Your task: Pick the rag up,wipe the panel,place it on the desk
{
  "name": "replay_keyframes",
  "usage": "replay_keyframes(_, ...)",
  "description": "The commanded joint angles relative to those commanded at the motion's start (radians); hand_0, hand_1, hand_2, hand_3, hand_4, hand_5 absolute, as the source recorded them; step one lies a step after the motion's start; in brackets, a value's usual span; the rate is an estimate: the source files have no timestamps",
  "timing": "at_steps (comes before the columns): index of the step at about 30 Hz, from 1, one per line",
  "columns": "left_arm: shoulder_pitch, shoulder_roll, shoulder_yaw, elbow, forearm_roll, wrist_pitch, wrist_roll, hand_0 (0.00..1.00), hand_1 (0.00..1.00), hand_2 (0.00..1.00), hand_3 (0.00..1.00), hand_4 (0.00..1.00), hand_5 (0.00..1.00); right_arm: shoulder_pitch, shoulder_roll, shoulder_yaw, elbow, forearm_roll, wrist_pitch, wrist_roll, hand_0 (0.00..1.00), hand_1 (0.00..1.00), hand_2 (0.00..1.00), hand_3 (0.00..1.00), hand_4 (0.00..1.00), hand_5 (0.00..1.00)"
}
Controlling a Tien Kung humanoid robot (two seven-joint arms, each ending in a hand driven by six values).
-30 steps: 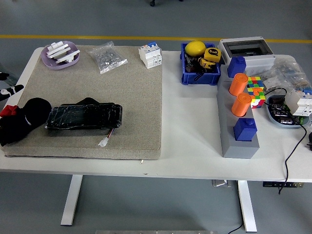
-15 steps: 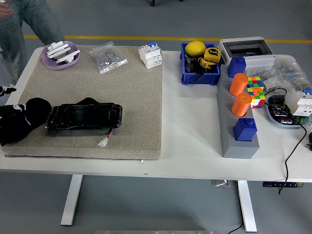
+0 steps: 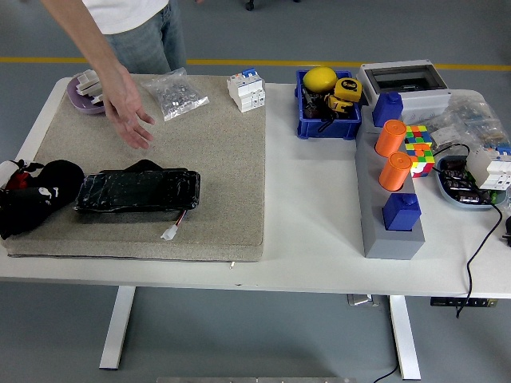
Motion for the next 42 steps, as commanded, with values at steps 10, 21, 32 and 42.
replay_keyframes(10,-0.011,-0.006,0.046,0.039,-0.008,0.078,0.01,0.611,0.841,0.852,0.786,0.906,0.202,0.0,-0.003,0.01,0.004,0.0,-0.006,0.003,0.746,0.588,0.64,0.614,0.998,0.62)
replay_keyframes(21,-0.023,-0.014,0.059,0.057,-0.015,0.131,-0.003,0.396,0.56,0.774,0.635,0.79,0.132,0.005,-0.004,0.008,0.004,0.004,-0.006,0.002,0.746,0.588,0.64,0.614,0.998,0.622)
replay_keyframes(32,-0.028,-0.021,0.071,0.072,-0.009,0.167,-0.01,0.305,0.292,0.588,0.559,0.69,0.072,0.005,-0.004,0.026,0.002,-0.002,-0.011,0.005,0.745,0.588,0.64,0.616,0.998,0.625)
replay_keyframes(42,-0.01,-0.032,0.07,0.059,0.048,0.225,-0.023,0.225,0.176,0.535,0.521,0.314,0.002,0.005,-0.005,0.028,0.001,-0.003,-0.014,0.006,0.745,0.589,0.64,0.614,0.998,0.626)
